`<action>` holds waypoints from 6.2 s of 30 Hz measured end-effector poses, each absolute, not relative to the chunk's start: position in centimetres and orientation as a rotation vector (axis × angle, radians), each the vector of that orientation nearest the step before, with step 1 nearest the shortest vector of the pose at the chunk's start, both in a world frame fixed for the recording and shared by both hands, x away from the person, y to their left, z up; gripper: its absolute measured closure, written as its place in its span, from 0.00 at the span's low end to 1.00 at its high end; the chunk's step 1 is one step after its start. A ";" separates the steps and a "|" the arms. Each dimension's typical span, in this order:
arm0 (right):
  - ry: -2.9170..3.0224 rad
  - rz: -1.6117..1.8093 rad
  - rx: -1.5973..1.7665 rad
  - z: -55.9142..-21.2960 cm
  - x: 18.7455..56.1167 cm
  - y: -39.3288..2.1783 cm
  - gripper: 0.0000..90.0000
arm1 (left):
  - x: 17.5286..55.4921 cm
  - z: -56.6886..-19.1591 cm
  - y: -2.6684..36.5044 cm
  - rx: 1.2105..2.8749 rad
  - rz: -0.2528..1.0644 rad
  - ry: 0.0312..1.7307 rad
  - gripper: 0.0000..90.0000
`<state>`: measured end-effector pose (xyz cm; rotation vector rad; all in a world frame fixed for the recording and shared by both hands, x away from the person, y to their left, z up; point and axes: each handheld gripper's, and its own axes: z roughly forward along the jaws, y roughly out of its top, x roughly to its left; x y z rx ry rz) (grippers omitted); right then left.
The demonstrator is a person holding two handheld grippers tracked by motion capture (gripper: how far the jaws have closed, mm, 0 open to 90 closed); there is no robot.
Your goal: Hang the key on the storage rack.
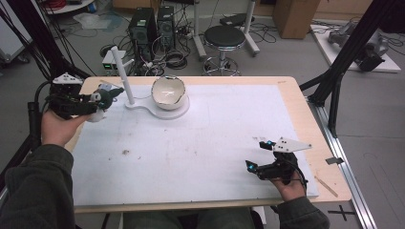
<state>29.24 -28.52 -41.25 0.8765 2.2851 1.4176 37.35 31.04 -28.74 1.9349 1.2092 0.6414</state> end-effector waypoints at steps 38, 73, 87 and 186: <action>2.279 1.430 0.879 -41.2 29.5 -28.6 0.08 | 41.5 -26.7 29.7 1.899 0.665 1.225 0.57; 2.279 1.437 0.872 -41.2 29.4 -28.5 0.08 | 42.4 -30.8 31.4 1.807 0.668 1.376 0.55; 2.279 1.434 0.866 -41.2 29.4 -28.5 0.08 | 42.0 -32.6 31.2 1.854 0.649 1.354 0.53; 2.241 1.431 0.881 -40.8 29.0 -28.8 0.08 | 37.8 -33.5 26.9 1.884 0.607 1.177 0.31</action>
